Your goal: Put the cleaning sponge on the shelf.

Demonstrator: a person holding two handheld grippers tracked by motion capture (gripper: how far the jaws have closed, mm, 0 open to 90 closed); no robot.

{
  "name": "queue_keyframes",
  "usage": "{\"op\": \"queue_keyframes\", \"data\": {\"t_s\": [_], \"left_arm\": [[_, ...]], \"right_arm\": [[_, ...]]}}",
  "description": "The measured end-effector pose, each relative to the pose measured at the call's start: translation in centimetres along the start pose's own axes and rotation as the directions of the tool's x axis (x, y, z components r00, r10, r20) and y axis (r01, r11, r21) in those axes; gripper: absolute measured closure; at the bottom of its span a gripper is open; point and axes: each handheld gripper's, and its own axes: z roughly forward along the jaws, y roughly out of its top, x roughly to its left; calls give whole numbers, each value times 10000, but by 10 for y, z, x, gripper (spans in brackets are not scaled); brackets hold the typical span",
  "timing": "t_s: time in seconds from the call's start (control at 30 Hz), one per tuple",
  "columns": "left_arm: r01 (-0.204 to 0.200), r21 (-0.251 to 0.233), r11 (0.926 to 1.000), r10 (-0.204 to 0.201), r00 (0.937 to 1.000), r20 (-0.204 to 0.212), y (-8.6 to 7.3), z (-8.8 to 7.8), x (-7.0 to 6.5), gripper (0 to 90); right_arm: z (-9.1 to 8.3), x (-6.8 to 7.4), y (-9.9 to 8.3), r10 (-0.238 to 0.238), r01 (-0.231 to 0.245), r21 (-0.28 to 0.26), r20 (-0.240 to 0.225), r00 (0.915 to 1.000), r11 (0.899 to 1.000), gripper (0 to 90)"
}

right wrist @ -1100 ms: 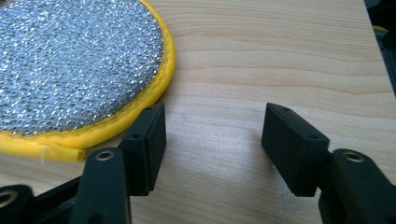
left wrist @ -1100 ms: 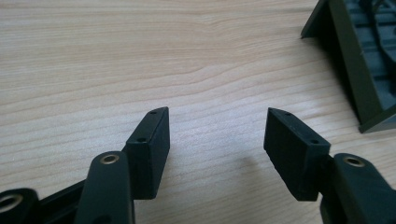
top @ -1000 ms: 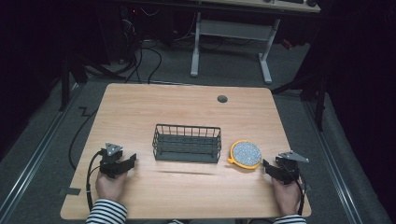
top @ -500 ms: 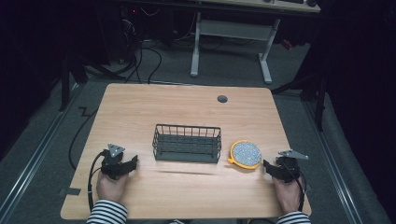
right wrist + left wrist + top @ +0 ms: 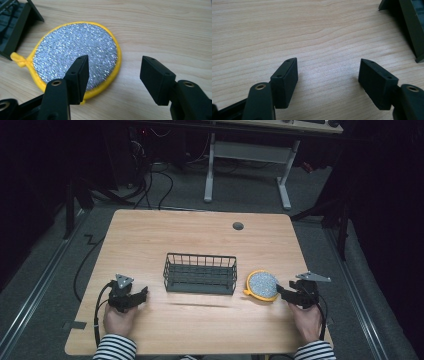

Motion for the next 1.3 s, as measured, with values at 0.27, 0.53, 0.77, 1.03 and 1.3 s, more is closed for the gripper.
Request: {"op": "queue_keyframes", "data": {"t_s": [0.27, 0.53, 0.77, 1.03, 1.3], "left_arm": [[-1, 10, 10000, 1, 10000, 16, 0, 0, 0, 324], [26, -6, 10000, -26, 10000, 36, 0, 0, 0, 323], [111, -34, 9999, -111, 9999, 88, 0, 0, 1, 322], [115, -31, 9999, -115, 9999, 109, 0, 0, 1, 320], [110, -24, 9999, -110, 9998, 145, 0, 0, 1, 313]], "right_arm": [[20, 1, 15, 359, -337, 623, -339, 9988, 9975, 337], [36, -4, 17, 1110, -1011, 1257, -742, 9911, 9869, 334], [43, -9, 14, 1432, -1212, 1613, -1320, 9809, 9794, 442], [43, -8, 17, 1166, -870, 1783, -1628, 9797, 9801, 635], [39, 3, 17, 244, -80, 1273, -1281, 9915, 9918, 751]]}}
